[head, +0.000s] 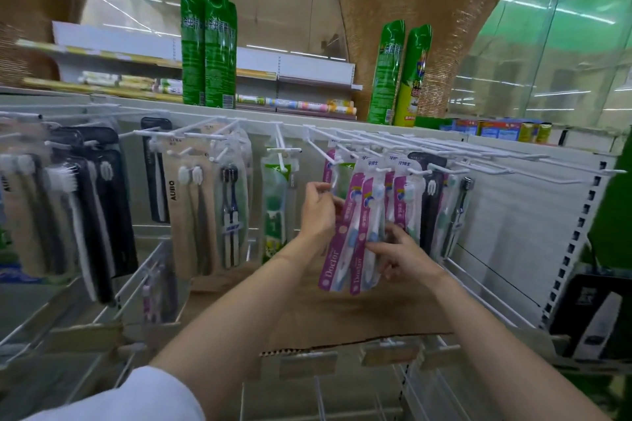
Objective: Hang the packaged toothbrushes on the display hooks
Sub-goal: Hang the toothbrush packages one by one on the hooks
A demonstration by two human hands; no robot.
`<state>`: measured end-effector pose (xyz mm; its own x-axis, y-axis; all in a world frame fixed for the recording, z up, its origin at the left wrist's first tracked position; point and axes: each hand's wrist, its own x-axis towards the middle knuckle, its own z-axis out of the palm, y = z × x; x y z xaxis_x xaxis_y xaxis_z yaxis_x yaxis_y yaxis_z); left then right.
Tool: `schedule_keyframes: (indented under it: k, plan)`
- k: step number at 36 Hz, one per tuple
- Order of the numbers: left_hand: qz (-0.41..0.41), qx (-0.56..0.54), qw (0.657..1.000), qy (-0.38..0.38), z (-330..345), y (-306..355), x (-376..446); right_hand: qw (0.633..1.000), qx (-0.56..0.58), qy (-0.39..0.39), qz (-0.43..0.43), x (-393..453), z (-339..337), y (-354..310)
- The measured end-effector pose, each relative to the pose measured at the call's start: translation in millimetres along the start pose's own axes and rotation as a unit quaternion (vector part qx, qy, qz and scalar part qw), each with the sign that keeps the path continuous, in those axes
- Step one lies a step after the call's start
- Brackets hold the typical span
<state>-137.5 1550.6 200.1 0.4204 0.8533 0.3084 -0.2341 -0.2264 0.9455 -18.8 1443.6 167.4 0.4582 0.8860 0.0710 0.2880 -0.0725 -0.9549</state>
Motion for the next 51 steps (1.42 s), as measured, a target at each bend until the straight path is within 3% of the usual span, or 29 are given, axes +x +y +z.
schedule_keyframes:
  k: [5, 9, 14, 19, 22, 25, 44, 51]
  plan:
    - [-0.036, 0.051, 0.998, -0.004, -2, 11, 17, 0.999, 0.015, -0.034, 0.005, 1, -2, 6]
    - [-0.043, 0.038, 0.997, -0.055, -4, 17, 27, 0.999, 0.007, -0.051, -0.009, 0, -3, 5]
    - [-0.014, -0.014, 0.998, -0.067, 4, 15, 29, 0.998, 0.014, -0.053, -0.025, -1, -4, 6]
    - [0.061, 0.039, 0.997, -0.022, 8, -3, 22, 0.997, 0.017, -0.006, -0.072, -8, 10, 1]
    - [0.057, -0.018, 0.995, -0.081, 10, -8, 9, 0.995, -0.010, 0.051, -0.089, -4, 19, 2]
    - [0.037, -0.070, 0.986, -0.145, 4, -9, 2, 0.993, 0.033, 0.079, -0.085, -5, 21, -3]
    - [0.106, 0.032, 0.984, -0.142, -31, 2, -16, 0.969, 0.224, -0.096, -0.027, -28, 1, 3]
    - [0.104, 0.053, 0.986, -0.121, -23, -3, -28, 0.957, 0.261, -0.117, -0.042, -35, 9, 3]
